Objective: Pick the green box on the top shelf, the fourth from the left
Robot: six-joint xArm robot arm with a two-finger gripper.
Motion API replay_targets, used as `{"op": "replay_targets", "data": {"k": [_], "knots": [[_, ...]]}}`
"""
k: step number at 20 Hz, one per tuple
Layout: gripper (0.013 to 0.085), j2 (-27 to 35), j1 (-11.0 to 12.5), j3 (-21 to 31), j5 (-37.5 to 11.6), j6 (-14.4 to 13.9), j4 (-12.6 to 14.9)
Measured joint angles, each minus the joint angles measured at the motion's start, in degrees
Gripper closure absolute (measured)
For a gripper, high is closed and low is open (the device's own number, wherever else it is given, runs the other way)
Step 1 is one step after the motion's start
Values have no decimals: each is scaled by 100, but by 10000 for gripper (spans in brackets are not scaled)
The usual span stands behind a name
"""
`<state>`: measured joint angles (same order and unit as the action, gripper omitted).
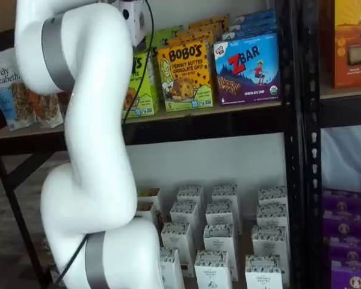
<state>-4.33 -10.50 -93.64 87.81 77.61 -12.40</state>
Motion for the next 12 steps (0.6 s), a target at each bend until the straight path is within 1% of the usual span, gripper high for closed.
{"op": "replay_targets", "data": {"k": [6,9,11,12], "knots": [[130,26,-45,30,-25,-20,138],[130,19,-34,63,-50,-6,134],[210,15,-24,76,-50,4,127],[210,16,-21,76,-45,8,124]]}}
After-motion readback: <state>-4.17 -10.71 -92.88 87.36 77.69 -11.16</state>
